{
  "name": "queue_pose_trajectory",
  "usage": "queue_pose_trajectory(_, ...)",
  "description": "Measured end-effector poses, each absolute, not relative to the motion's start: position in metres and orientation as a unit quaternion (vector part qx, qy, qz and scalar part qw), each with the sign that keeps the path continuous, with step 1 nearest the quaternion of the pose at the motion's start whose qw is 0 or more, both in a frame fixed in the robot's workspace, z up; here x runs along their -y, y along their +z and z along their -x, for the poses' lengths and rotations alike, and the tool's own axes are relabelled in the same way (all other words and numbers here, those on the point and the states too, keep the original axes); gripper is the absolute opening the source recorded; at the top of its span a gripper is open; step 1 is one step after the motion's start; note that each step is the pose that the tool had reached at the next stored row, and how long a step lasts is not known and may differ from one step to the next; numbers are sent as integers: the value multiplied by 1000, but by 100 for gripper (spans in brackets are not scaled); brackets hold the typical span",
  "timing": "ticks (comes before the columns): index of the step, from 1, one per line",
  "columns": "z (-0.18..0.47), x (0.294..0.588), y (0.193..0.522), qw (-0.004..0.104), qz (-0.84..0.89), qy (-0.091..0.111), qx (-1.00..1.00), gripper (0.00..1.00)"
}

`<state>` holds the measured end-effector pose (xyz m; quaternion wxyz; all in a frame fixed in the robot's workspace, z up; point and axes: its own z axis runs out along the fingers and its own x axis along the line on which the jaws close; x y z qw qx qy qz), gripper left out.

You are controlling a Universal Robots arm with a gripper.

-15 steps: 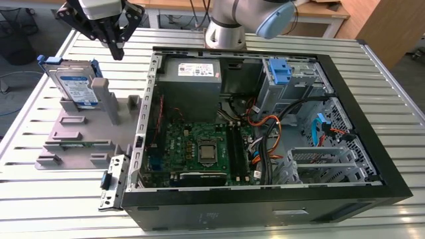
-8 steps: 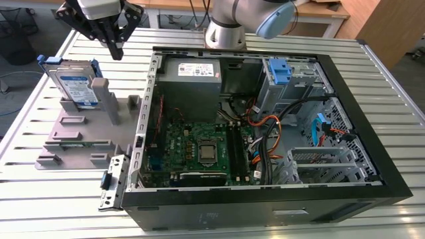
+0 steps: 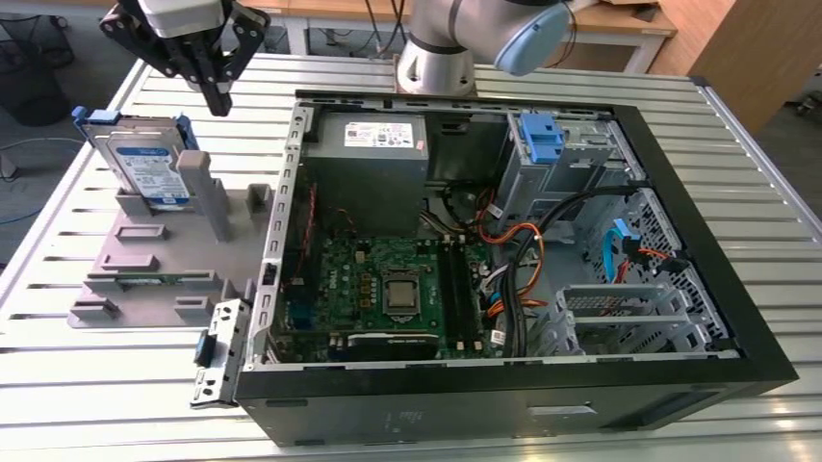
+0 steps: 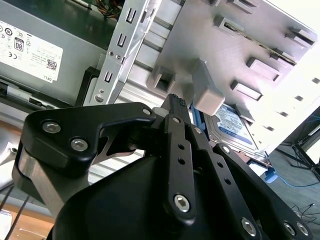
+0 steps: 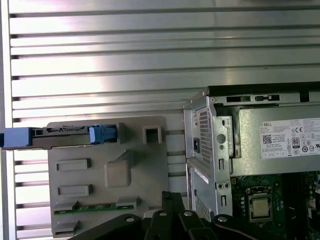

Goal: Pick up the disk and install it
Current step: 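Reach for the disk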

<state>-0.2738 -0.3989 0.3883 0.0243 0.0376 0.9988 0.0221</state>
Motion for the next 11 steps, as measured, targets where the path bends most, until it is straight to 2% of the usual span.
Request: queue_pose_trajectory(11,281,399,388,24,-38,22,-999,11)
